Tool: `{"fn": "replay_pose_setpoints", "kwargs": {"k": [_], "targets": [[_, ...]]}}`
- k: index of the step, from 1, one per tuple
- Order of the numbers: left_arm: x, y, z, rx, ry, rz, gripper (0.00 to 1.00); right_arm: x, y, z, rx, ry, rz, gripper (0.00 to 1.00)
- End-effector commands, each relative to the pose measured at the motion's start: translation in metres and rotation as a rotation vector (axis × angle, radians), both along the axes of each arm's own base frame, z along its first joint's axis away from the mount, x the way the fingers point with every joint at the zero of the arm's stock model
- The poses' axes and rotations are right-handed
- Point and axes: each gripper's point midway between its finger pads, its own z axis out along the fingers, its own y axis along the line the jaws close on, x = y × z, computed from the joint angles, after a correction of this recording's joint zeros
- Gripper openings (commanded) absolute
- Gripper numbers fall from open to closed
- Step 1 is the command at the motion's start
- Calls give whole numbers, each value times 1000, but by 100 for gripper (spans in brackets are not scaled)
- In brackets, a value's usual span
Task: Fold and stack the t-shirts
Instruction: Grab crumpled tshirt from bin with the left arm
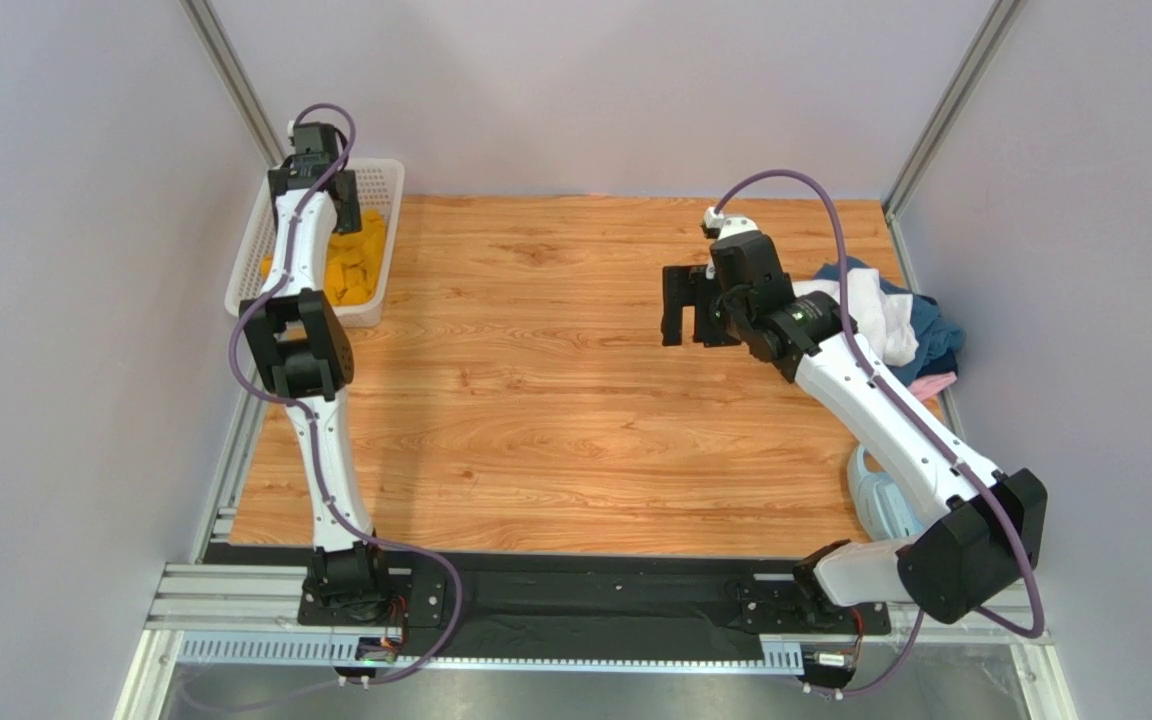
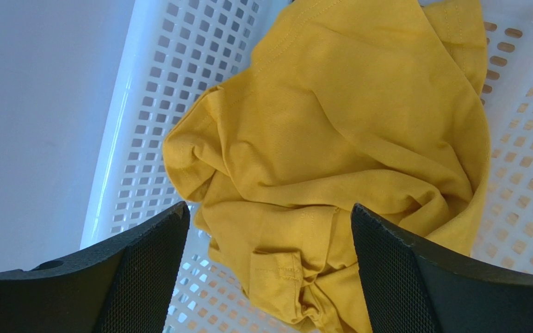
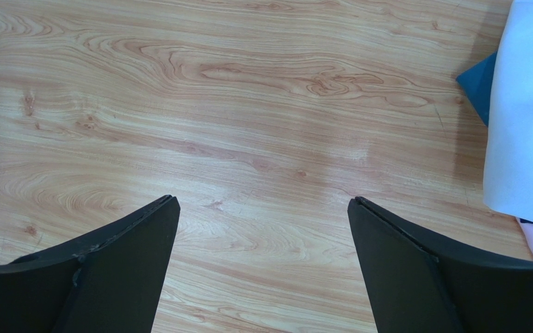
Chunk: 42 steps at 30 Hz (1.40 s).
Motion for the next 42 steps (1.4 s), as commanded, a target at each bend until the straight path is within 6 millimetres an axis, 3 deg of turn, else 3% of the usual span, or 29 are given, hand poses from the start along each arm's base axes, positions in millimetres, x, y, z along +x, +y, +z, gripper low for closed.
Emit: {"fn": "replay_pose_setpoints", "kwargs": {"k": [1,11,20,23,27,29,30,32,37,42], "targets": [[13,-3,-4,6,-19,-24,92,5,8,3,32,9,10,100],[13,-6,-67,-118,65,-63,98,5,19,5,86,33,27,100],[12,-16,-77,-148,126,-156,94,0,26,11,132,41,41,100],[5,-22,-82,-163,164,-193,84,-3,25,16,142,32,42,100],[-1,-20,-90,-152,205,-198,62,-5,24,23,151,14,43,100],[-3,-17,-96,-136,228,-207,57,-7,23,24,150,14,44,100],[-4,-16,-98,-127,237,-206,41,-7,23,26,153,10,44,100],[-7,-11,-104,-109,261,-204,20,-8,23,29,154,4,45,100],[-7,-7,-101,-84,268,-207,0,-14,19,30,159,-2,43,100],[-10,-19,-82,-139,232,-215,0,-19,16,30,168,-8,39,100]]}}
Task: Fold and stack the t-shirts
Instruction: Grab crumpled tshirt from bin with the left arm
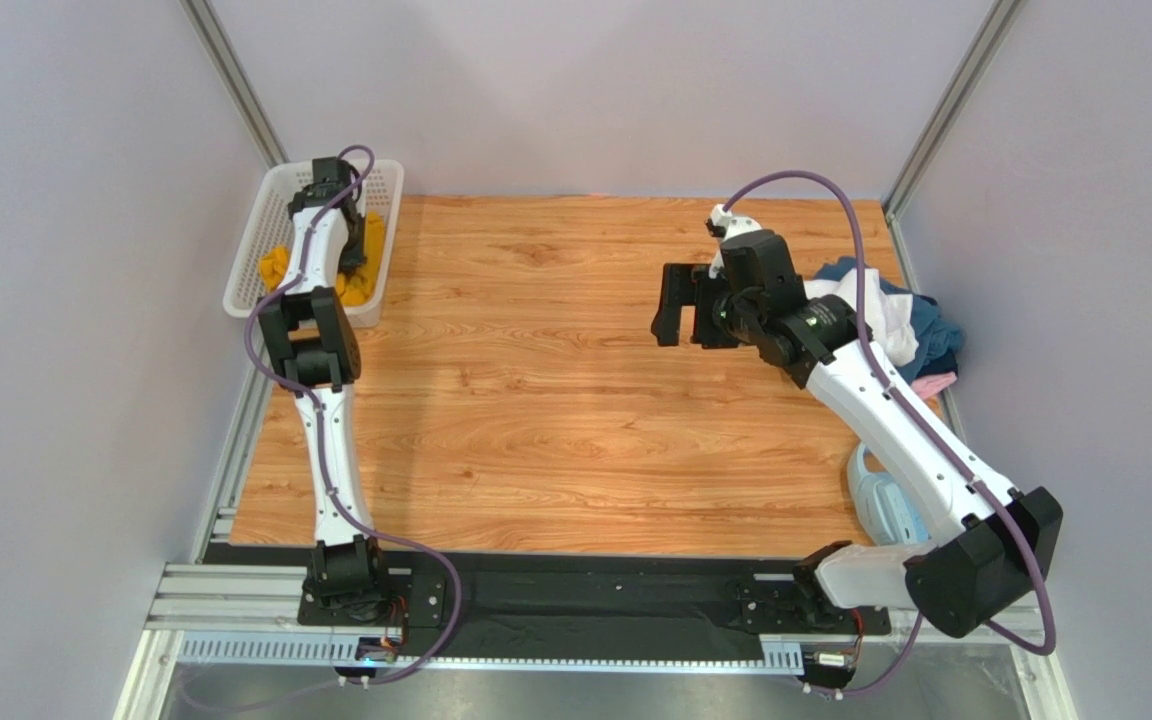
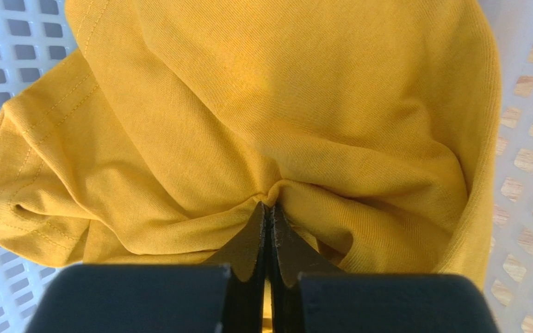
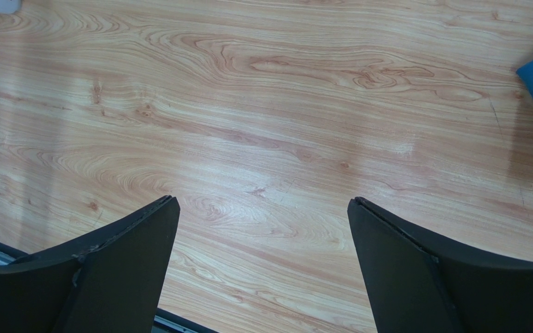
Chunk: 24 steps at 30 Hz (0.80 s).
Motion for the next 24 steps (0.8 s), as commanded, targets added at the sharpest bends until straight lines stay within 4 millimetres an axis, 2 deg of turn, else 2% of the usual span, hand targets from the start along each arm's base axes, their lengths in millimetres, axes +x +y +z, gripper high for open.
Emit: {"fn": "replay_pose_setpoints", "kwargs": {"k": [1,3,4,5,6,7,8,9,11,13,14,15,16,18,19,20,21,23,24], "targets": [[-8,-10,42,-51,-40,1,0,-8,3,14,59,-26,17,100],[-7,-31,64,-98,-80,-38,0,-10,4,13,67,-25,24,100],[-7,-41,95,-104,-132,-65,0,-10,6,13,77,-28,30,100],[-5,-67,112,-133,-159,-123,0,-10,6,11,79,-22,30,100],[-7,-81,129,-134,-180,-157,0,-11,7,8,82,-15,29,100],[-11,-96,164,-125,-240,-192,0,-11,10,8,93,-16,40,100],[-13,-107,186,-109,-276,-222,0,-12,11,4,97,-5,43,100],[-18,-138,205,-111,-300,-280,0,-12,12,4,105,-4,44,99],[-33,-161,276,-128,-446,-315,0,-14,15,2,119,-2,55,99],[-63,-174,362,-169,-644,-322,0,-19,13,-5,112,9,57,99],[-73,-174,389,-176,-710,-323,0,-21,11,-2,115,0,58,99],[-82,-175,407,-187,-755,-321,0,-23,9,-6,107,5,58,99],[-104,-175,436,-188,-821,-328,0,-24,8,-6,106,1,58,99],[-125,-180,460,-204,-878,-365,0,-28,6,-3,108,-11,64,99],[-150,-184,485,-213,-936,-393,0,-28,6,-4,107,-13,64,99],[-160,-193,489,-234,-944,-430,0,-29,5,-4,107,-15,62,99],[-184,-198,509,-243,-993,-463,0,-30,4,-2,110,-22,62,99],[-208,-219,522,-266,-1021,-562,0,-31,4,-1,111,-29,61,99],[-229,-224,537,-270,-1061,-593,0,-31,3,0,113,-36,60,99]]}}
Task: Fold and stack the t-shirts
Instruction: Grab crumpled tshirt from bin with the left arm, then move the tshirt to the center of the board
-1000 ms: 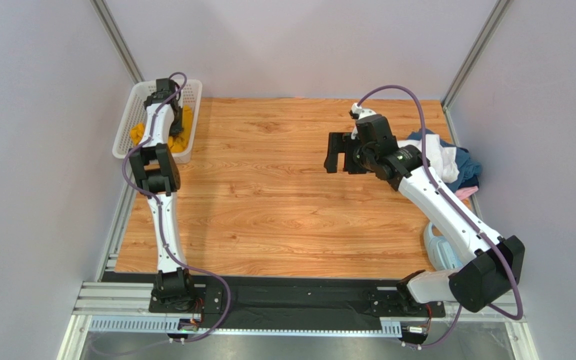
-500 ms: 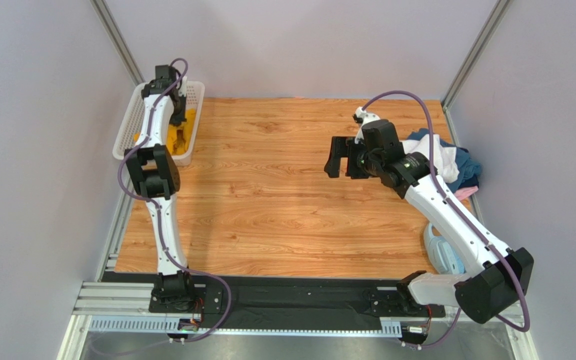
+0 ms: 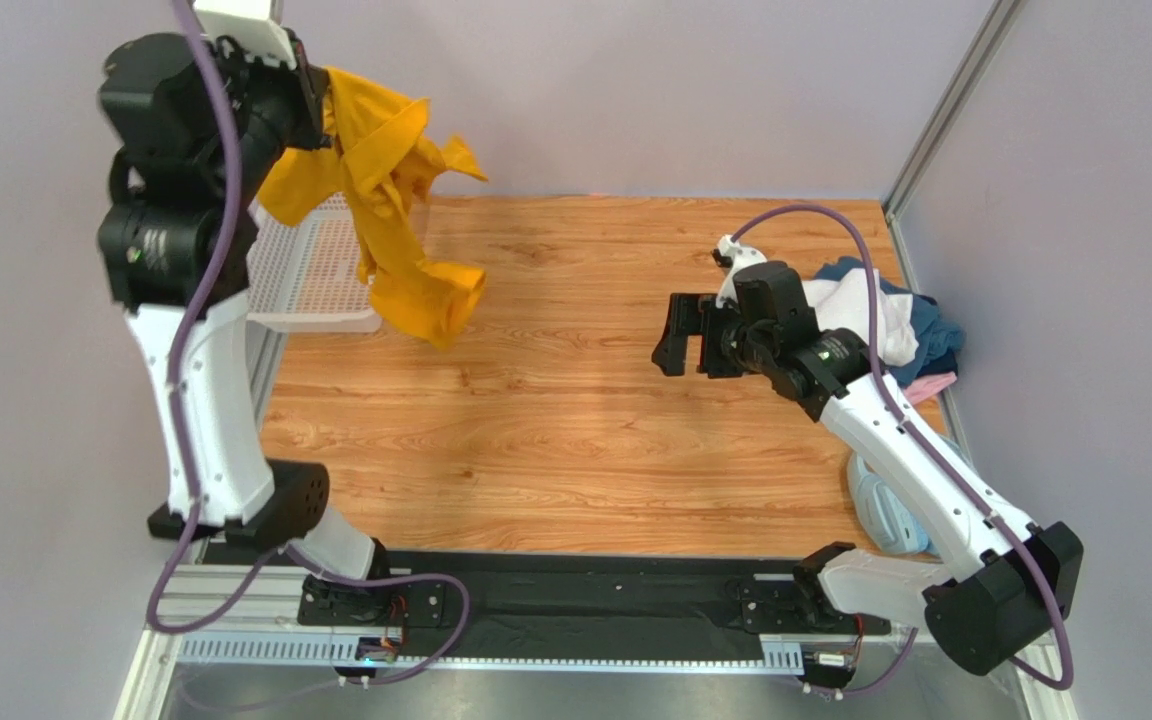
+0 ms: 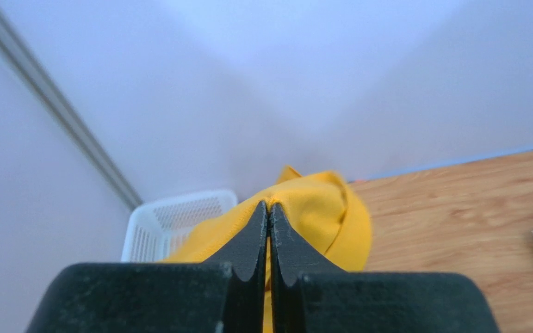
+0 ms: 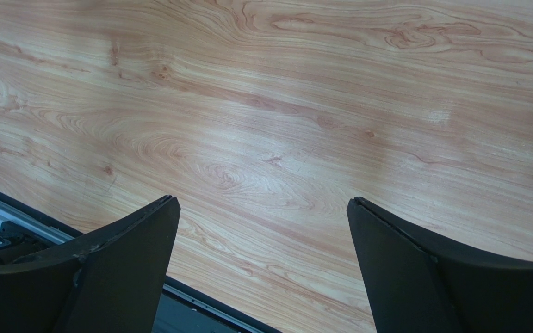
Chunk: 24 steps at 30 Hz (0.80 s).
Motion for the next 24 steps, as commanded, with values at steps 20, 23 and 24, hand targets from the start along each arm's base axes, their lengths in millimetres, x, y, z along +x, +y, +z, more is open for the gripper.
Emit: {"fn": "replay_pose_setpoints", "kwargs": {"k": [20,23,24], "targets": [[-112,-174,-49,180,132,-574,0,-13,-5,43,110,-156,-1,99],[-103,-169,-26,168,66,-517,0,-16,-7,50,111,-179,0,99],[-98,-171,-25,173,60,-513,0,-18,-9,50,105,-175,-1,99]]}}
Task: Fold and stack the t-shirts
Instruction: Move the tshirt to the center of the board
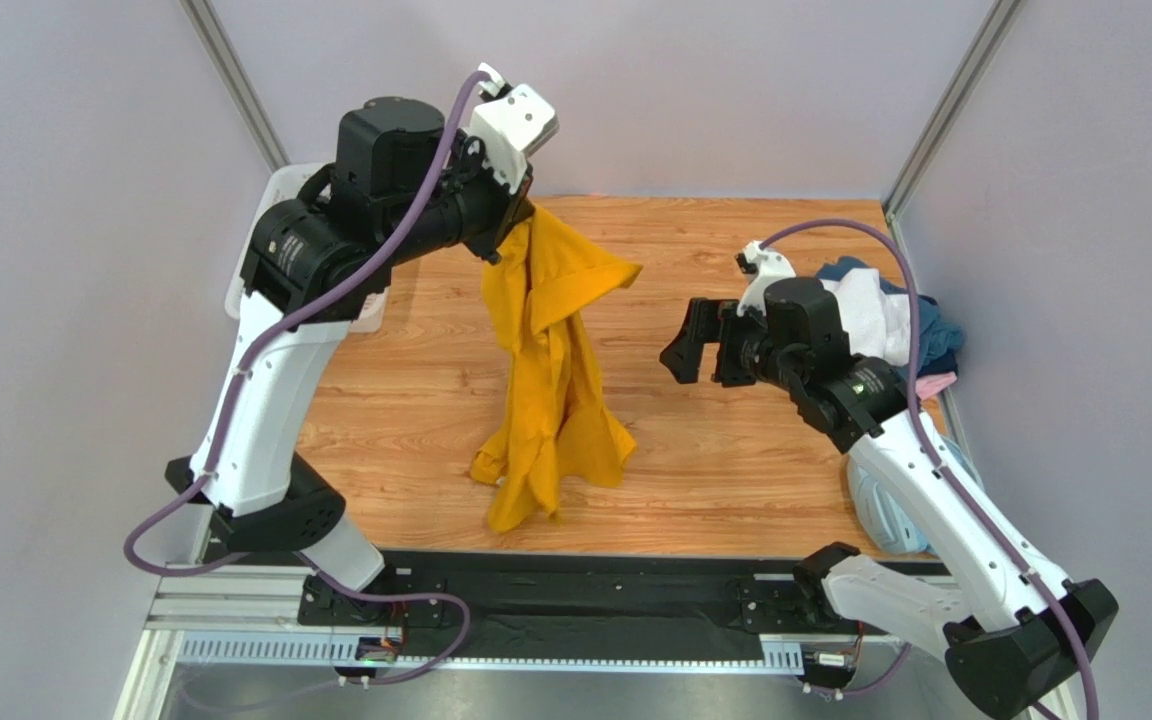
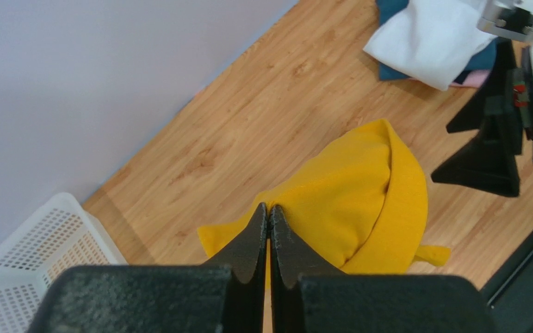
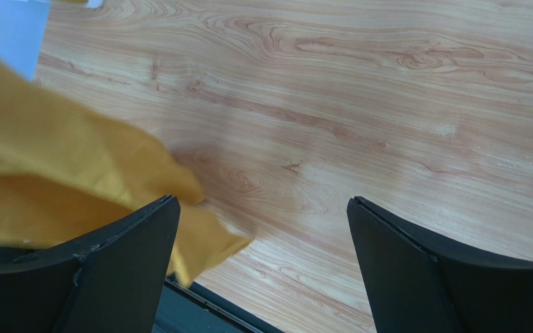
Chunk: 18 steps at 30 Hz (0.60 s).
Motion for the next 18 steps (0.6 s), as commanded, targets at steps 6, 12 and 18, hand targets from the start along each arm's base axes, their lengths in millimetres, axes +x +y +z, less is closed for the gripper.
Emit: {"fn": "replay_pose_setpoints", "kwargs": {"k": [6,12,18], "targets": [[6,27,67,-93,-208,133,0,-6,-5,26,40,-91,-1,99],[9,25,56,-65,-188,135,0,-21,23,19,106,-65,156,99],[7,25,60,-65,-203,131,0,-25,56,-15,109,15,247,100]]}}
